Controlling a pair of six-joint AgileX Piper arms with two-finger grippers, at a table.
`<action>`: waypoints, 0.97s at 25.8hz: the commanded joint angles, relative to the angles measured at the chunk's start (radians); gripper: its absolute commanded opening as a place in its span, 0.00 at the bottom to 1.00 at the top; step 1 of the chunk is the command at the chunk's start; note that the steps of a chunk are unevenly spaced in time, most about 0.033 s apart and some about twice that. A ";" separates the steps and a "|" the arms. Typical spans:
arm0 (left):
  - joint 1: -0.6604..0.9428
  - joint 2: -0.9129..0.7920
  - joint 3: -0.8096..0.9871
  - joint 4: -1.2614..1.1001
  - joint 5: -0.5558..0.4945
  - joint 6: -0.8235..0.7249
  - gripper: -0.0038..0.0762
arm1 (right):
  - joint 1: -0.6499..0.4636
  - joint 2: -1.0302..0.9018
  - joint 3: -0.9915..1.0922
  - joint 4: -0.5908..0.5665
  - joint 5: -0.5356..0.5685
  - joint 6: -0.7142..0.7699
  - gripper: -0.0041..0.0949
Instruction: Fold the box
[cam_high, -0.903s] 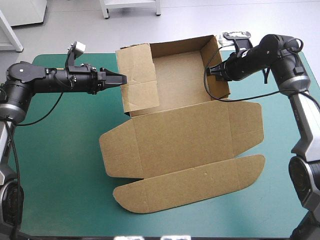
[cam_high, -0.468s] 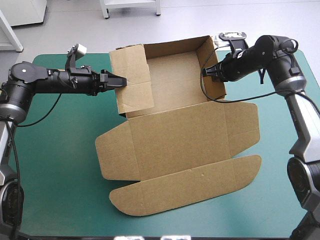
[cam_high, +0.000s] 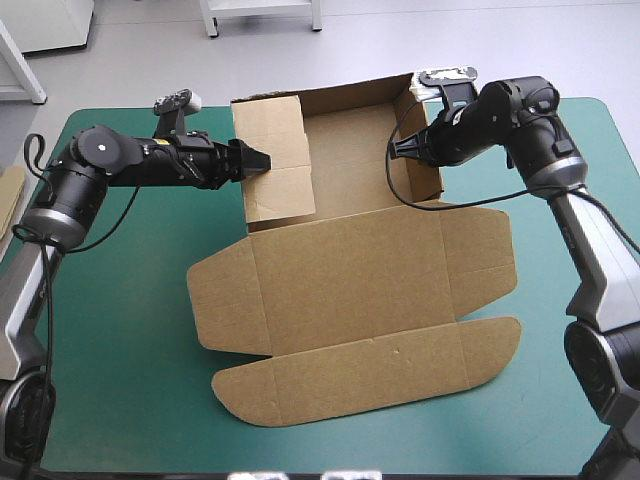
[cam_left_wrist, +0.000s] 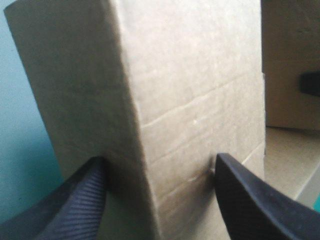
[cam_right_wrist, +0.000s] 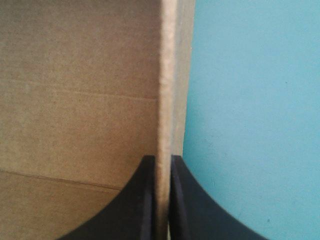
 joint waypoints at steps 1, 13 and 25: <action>-0.051 -0.048 -0.026 0.056 -0.084 -0.117 0.62 | 0.031 -0.054 -0.035 0.026 -0.050 0.026 0.04; -0.172 -0.046 -0.026 0.580 -0.167 -0.520 0.58 | 0.147 -0.054 -0.035 -0.186 -0.047 0.127 0.04; -0.170 -0.006 -0.026 0.507 -0.169 -0.532 0.44 | 0.162 -0.054 -0.035 -0.196 -0.030 0.140 0.04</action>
